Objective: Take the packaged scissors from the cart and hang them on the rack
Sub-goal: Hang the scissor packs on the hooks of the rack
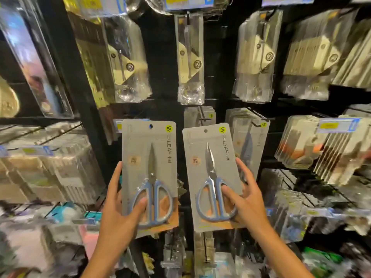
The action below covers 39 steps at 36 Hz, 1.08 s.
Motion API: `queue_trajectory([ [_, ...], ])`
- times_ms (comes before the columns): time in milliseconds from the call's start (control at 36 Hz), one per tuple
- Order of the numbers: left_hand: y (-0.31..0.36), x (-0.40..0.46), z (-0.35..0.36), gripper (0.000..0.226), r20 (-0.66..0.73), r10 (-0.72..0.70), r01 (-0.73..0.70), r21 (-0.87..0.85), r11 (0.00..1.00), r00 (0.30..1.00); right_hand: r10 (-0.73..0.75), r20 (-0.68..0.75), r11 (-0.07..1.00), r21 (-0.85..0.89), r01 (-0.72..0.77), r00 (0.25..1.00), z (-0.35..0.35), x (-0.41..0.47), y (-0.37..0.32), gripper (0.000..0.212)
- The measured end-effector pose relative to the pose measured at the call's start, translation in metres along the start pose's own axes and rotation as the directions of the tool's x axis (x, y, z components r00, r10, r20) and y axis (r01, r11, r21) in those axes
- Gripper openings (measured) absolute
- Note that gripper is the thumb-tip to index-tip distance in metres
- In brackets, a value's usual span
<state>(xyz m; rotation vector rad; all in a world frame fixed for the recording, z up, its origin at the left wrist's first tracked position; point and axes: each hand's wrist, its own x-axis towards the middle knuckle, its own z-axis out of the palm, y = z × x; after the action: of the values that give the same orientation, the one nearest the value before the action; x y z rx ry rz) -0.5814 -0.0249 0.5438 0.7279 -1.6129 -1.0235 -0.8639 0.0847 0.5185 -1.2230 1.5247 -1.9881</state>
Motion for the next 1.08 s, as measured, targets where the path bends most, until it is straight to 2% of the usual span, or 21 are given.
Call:
queue_trajectory([
  [250,-0.001,0.015,0.000,0.092,-0.006,0.007,-0.007,-0.023,1.000,1.000,0.030,-0.027,1.000,0.010,-0.030,0.999,0.011,0.028,0.006,0.078],
  [722,-0.014,0.048,-0.001,0.093,0.072,0.028,-0.023,-0.060,0.998,0.997,0.054,-0.049,0.999,0.008,-0.053,0.997,0.019,0.036,0.034,0.078],
  [889,-0.020,0.054,-0.004,0.094,0.052,0.040,-0.036,-0.076,0.996,0.998,0.049,-0.047,0.997,-0.051,-0.051,0.998,0.028,0.049,0.047,0.077],
  [972,-0.019,0.057,-0.007,0.095,0.024,0.060,-0.057,-0.093,0.994,0.998,0.081,-0.007,0.986,-0.147,-0.081,0.997,0.033,0.059,0.054,0.077],
  [1083,-0.017,0.059,-0.012,0.094,0.006,0.080,-0.079,-0.101,0.992,0.997,0.103,0.016,0.893,-0.443,-0.086,0.995,0.037,0.077,0.076,0.078],
])
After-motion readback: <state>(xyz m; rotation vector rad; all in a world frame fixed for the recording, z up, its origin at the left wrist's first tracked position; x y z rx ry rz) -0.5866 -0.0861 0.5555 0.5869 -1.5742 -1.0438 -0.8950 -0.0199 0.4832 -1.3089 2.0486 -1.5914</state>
